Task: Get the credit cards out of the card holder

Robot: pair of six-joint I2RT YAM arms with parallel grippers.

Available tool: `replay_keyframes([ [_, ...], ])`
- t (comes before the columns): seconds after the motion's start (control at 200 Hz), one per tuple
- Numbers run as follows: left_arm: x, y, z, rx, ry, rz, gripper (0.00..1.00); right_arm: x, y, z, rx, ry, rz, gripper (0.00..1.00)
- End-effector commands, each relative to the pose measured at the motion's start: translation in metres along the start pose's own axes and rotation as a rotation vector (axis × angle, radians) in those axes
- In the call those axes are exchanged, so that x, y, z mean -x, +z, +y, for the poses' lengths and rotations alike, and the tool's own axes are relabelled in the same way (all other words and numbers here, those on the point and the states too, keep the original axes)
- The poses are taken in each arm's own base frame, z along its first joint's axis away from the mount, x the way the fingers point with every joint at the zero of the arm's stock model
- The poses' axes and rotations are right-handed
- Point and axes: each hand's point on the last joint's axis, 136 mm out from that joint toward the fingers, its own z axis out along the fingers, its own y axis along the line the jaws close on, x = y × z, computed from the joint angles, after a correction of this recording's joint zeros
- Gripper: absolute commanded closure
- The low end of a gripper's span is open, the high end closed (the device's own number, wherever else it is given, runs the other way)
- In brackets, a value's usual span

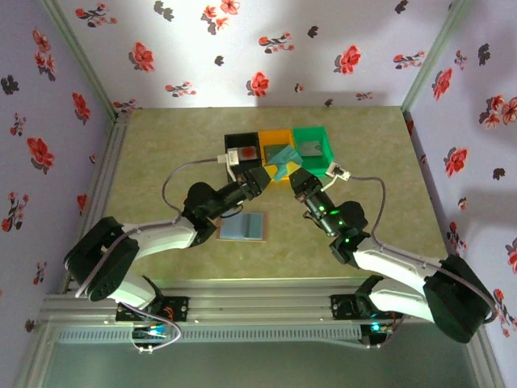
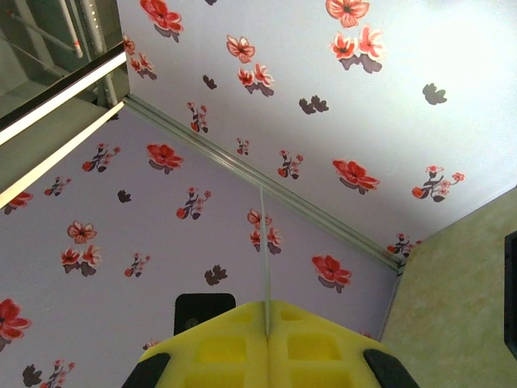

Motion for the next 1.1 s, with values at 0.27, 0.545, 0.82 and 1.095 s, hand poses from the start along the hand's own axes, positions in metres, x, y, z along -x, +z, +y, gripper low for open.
replay_keyframes([
  [0.27, 0.008, 0.009, -0.018, -0.066, 0.001, -0.032, 0.83, 0.009, -0.002, 0.007, 0.029, 0.006, -0.056, 1.00],
  [0.545, 0.008, 0.013, -0.016, -0.069, -0.006, -0.025, 0.98, 0.008, -0.001, 0.004, 0.014, 0.003, -0.052, 1.00],
  [0.82, 0.027, 0.013, -0.010, -0.070, -0.006, -0.028, 1.00, 0.007, -0.005, -0.002, -0.054, -0.059, -0.027, 0.80],
  [1.095, 0.051, 0.025, 0.003, -0.080, -0.025, 0.008, 1.00, 0.016, -0.021, -0.011, -0.141, -0.133, -0.028, 0.35],
])
